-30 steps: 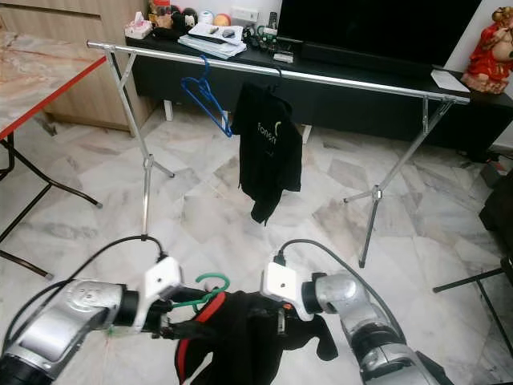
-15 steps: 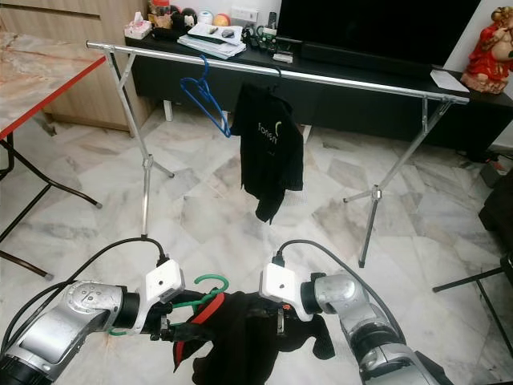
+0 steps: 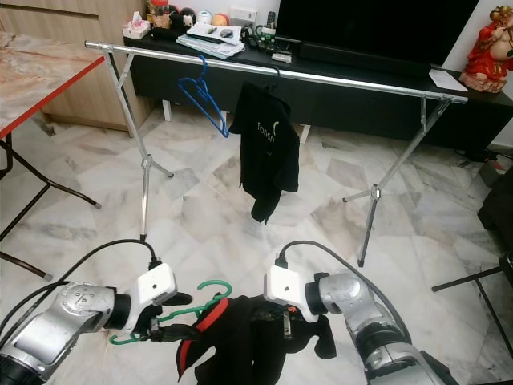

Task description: Hang hanger

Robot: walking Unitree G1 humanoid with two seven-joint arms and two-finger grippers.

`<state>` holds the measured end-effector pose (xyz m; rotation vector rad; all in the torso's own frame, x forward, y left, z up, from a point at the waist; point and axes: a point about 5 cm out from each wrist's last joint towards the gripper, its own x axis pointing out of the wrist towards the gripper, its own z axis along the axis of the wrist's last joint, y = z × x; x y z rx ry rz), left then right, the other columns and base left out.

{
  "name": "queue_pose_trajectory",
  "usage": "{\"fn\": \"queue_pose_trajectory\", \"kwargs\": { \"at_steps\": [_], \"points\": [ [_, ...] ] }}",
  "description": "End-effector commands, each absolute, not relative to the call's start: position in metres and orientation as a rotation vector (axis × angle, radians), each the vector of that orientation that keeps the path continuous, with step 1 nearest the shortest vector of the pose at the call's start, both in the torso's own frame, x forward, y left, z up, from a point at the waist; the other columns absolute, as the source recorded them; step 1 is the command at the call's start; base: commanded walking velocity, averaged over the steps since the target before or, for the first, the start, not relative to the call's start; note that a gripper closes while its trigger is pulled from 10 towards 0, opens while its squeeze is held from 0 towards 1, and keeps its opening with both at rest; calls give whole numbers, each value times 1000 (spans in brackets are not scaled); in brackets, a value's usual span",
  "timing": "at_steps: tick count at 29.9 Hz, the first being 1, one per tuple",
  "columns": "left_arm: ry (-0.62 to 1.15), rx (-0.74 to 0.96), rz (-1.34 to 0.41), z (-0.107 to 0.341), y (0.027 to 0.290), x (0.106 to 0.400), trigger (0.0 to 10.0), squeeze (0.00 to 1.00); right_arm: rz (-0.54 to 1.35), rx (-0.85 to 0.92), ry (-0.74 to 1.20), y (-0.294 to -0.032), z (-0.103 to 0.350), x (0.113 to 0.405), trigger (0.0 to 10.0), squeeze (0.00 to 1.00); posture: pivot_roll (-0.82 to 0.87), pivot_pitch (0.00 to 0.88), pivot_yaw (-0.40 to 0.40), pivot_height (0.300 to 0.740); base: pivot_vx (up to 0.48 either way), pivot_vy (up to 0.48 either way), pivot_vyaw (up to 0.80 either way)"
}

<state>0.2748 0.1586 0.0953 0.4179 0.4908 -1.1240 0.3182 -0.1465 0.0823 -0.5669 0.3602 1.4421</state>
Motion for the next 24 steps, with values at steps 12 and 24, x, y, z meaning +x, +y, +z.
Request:
{"fn": "queue_pose_trajectory", "kwargs": {
  "at_steps": [12,24],
  "points": [
    [481,413,-1141,95,156,275,0,0,1453,-610,332,-146,90,322,10000,0,44,106,-121,740,0,0,0],
    [475,397,-1160,95,153,274,0,0,1443,-614,327,-146,91,323,10000,0,43,110,-119,740,0,0,0]
  ]
}}
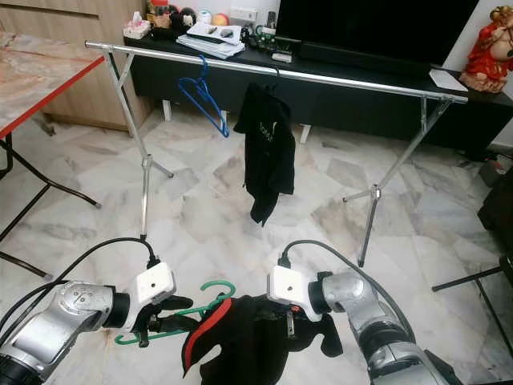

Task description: Hang hanger

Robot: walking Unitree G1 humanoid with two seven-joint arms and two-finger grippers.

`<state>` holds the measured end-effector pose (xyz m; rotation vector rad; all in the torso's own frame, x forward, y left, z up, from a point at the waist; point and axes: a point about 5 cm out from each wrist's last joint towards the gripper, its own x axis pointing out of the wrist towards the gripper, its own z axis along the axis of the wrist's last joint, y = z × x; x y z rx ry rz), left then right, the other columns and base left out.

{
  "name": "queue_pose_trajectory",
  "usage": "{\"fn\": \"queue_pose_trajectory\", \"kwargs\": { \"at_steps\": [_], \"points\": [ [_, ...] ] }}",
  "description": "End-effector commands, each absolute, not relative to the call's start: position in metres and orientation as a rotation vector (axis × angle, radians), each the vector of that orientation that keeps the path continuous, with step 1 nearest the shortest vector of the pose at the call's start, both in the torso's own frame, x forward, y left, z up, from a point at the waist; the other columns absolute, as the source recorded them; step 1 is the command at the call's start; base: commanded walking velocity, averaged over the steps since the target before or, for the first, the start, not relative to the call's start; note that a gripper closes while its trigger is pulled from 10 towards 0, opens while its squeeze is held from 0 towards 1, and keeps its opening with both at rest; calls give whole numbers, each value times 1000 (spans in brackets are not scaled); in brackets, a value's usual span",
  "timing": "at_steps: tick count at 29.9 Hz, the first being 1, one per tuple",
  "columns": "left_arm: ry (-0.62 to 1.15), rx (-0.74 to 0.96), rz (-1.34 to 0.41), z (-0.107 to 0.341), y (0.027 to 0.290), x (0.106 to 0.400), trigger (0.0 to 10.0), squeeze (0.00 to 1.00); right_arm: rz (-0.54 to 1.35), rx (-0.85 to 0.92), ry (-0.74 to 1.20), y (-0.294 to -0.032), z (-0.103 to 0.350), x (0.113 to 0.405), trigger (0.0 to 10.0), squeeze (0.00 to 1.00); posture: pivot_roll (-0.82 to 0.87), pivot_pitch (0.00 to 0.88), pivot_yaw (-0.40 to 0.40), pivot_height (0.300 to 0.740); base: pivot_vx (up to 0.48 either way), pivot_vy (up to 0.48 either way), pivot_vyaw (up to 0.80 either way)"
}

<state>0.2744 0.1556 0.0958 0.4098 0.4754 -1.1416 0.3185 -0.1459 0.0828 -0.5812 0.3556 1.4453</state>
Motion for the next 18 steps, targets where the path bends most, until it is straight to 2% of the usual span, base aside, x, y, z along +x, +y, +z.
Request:
{"fn": "queue_pose_trajectory", "kwargs": {
  "at_steps": [1,18],
  "points": [
    [475,396,-1161,95,153,274,0,0,1439,-616,327,-146,91,323,10000,0,43,110,-119,740,0,0,0],
    [465,383,-1173,96,150,273,0,0,1426,-618,331,-147,90,324,10000,0,39,108,-118,740,0,0,0]
  ]
}}
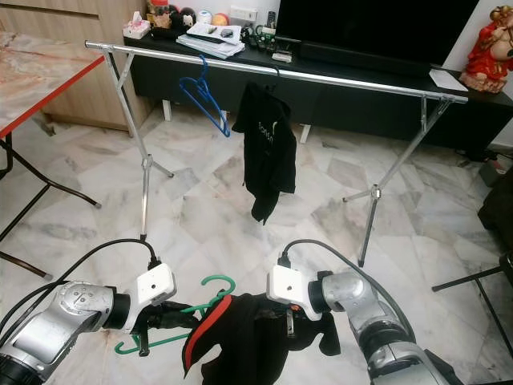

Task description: Hang hanger

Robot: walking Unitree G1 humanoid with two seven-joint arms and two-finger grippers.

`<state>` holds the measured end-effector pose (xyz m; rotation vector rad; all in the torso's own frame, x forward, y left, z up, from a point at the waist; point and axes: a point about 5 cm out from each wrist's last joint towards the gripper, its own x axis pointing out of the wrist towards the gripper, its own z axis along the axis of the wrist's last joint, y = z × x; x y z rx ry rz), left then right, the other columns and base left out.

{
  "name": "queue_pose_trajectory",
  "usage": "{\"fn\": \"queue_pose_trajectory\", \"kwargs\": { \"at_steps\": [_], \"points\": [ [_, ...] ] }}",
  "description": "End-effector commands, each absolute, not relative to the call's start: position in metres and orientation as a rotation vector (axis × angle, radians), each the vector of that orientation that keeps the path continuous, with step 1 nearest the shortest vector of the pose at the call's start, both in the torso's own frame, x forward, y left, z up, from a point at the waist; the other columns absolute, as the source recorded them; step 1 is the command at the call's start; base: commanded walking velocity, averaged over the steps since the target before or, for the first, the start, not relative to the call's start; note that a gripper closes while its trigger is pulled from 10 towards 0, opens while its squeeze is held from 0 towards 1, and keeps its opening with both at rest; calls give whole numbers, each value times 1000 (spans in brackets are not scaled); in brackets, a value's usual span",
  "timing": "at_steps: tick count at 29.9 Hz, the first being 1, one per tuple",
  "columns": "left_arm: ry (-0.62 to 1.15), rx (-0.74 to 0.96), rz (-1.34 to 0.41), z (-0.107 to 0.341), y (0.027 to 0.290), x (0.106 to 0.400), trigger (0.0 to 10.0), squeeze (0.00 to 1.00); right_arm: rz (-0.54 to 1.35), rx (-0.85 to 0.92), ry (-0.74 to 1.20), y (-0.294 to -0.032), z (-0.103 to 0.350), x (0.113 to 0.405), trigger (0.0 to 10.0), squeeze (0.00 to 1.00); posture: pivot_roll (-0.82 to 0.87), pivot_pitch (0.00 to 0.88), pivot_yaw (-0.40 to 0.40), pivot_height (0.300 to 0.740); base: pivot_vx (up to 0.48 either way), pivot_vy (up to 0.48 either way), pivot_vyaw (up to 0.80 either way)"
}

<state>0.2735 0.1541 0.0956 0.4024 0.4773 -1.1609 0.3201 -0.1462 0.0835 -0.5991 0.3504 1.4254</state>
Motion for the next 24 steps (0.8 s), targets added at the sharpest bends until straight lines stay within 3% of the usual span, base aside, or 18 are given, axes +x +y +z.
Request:
{"fn": "queue_pose_trajectory", "kwargs": {
  "at_steps": [1,20,21,22,23,24],
  "points": [
    [464,383,-1173,96,149,273,0,0,1426,-618,331,-147,90,324,10000,0,39,108,-118,740,0,0,0],
    [428,379,-1182,95,141,275,0,0,1454,-628,349,-156,95,324,10000,0,15,76,-125,740,0,0,0],
    [425,377,-1183,95,140,275,0,0,1456,-627,351,-157,95,323,10000,47,14,75,-128,740,0,0,0],
    [422,375,-1184,95,139,275,0,0,1458,-626,351,-157,95,323,10000,373,14,75,-128,740,0,0,0],
    [419,374,-1185,95,139,275,0,0,1460,-624,352,-158,96,323,10000,890,13,76,-132,740,0,0,0],
    [416,371,-1185,95,138,275,0,0,1464,-623,355,-159,96,323,10000,1000,12,77,-134,740,0,0,0]
  ]
}}
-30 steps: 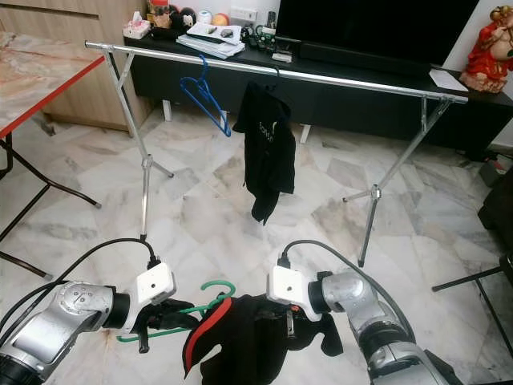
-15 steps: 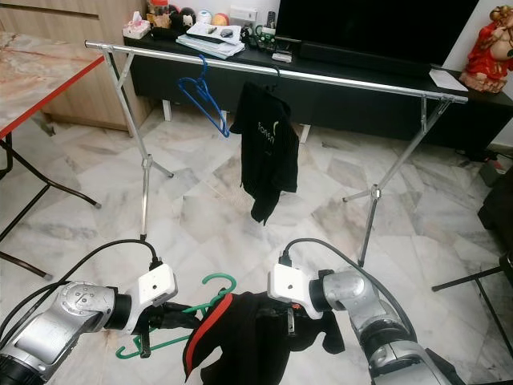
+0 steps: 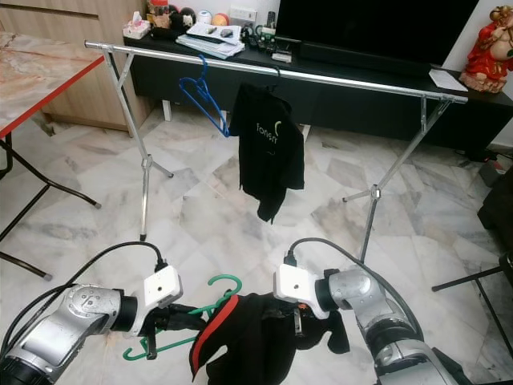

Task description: Hang hanger

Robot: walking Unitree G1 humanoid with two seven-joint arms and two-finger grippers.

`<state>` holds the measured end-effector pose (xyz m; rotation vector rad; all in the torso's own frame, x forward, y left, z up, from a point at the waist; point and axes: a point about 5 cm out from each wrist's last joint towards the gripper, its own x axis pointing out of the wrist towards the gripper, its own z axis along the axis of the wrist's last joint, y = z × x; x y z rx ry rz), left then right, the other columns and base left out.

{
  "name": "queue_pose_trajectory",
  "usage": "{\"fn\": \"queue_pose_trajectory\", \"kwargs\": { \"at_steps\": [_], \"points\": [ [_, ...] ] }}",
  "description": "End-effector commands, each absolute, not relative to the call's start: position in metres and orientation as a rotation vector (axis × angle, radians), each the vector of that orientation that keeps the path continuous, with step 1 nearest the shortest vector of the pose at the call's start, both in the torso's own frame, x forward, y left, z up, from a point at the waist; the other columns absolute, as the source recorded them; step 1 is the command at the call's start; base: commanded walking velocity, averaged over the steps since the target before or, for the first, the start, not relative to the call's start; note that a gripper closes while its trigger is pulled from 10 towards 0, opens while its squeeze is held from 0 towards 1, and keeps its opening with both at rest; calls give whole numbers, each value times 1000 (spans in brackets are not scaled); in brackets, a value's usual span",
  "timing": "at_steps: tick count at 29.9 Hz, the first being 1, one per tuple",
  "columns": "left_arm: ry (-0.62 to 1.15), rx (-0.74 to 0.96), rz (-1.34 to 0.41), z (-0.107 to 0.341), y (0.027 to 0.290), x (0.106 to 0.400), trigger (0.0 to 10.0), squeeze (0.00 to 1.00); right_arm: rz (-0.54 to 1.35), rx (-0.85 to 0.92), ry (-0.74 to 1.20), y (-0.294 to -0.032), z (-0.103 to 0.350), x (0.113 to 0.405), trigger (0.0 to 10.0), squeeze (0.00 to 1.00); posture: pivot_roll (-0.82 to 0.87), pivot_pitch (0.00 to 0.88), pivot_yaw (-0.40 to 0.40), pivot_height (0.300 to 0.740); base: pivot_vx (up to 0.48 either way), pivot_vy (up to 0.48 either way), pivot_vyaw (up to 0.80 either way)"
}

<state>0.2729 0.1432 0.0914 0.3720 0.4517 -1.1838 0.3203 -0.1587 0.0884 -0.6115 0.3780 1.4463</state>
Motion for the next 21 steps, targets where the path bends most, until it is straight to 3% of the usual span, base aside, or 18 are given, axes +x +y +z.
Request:
{"fn": "queue_pose_trajectory", "kwargs": {
  "at_steps": [1,18,20,21],
  "points": [
    [414,369,-1185,94,137,275,0,0,1469,-623,357,-159,97,323,10000,1000,11,77,-135,740,0,0,0],
    [404,357,-1180,89,134,273,0,0,1513,-702,393,-176,110,325,10000,969,-17,101,-153,740,0,0,0],
    [405,356,-1182,88,134,273,0,0,1508,-720,396,-178,111,325,10000,200,-19,102,-154,740,0,0,0],
    [406,356,-1183,88,134,273,0,0,1505,-726,396,-178,111,325,10000,0,-19,102,-154,740,0,0,0]
  ]
}}
